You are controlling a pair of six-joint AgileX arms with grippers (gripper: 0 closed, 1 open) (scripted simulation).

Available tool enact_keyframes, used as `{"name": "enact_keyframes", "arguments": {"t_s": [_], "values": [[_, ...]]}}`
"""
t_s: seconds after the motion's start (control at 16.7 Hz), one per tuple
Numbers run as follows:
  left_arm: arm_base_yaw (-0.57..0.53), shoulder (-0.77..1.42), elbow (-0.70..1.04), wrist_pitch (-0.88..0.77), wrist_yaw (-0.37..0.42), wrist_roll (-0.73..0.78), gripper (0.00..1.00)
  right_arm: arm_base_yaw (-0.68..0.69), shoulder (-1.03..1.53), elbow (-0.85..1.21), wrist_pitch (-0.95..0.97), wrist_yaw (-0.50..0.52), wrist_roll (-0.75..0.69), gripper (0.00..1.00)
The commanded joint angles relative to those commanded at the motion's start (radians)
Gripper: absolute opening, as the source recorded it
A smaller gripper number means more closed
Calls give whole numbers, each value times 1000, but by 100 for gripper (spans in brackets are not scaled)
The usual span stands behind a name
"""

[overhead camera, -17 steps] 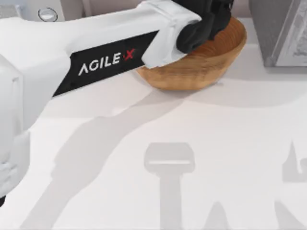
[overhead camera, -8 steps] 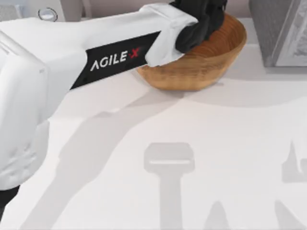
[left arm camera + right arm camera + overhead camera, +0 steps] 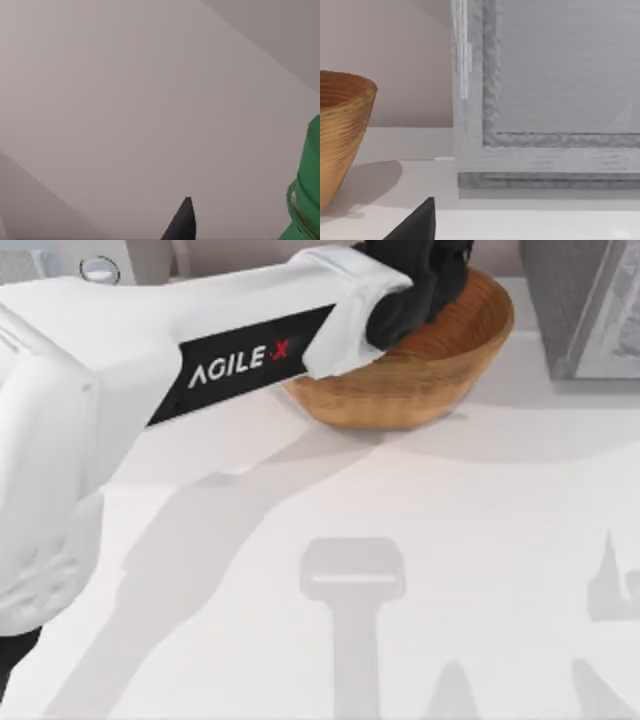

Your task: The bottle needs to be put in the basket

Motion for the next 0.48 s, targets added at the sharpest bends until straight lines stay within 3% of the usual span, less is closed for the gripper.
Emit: {"name": "enact_keyframes", "arguments": {"t_s": [0.24,0.48], "values": [[0,0,0,0,0,0,98,0,0,0,0,0,0,100],[0,0,0,0,0,0,100,0,0,0,0,0,0,100]]}}
